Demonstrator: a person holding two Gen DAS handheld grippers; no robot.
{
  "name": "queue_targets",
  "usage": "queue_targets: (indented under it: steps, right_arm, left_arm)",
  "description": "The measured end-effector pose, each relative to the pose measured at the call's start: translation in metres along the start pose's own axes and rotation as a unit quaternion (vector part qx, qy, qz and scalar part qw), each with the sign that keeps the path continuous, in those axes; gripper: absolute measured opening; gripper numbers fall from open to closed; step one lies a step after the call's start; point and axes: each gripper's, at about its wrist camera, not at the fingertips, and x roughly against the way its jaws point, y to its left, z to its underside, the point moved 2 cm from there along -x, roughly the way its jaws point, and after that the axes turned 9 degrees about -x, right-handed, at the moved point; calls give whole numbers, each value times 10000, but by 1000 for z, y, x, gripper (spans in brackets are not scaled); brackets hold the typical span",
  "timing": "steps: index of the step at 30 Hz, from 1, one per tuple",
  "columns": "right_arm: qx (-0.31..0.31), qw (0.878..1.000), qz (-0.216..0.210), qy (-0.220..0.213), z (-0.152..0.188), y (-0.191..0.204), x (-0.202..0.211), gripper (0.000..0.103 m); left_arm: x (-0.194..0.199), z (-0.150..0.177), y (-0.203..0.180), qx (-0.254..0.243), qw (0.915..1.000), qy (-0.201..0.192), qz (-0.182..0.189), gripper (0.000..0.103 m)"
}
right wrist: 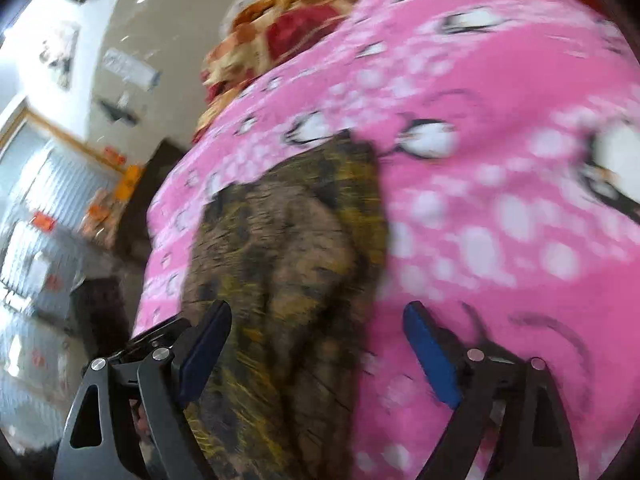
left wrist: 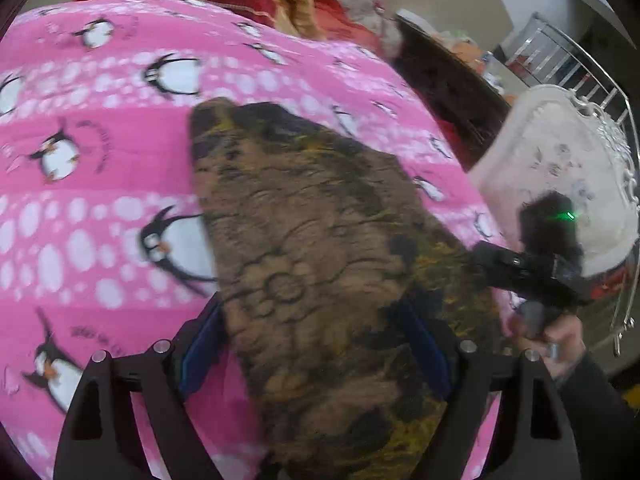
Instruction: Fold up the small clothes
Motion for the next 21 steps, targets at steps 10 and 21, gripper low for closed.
queue_targets:
  steps: [10, 21]
  right_arm:
    - [758, 9963, -315, 236, -5, 3, -12, 60]
    - [931, 9953, 145, -244, -1, 16, -17, 36]
  left_arm:
    - [-2, -4, 3, 73, 10000, -37, 17, 70]
    - [9, -2, 19, 772, 9951, -526, -320, 17]
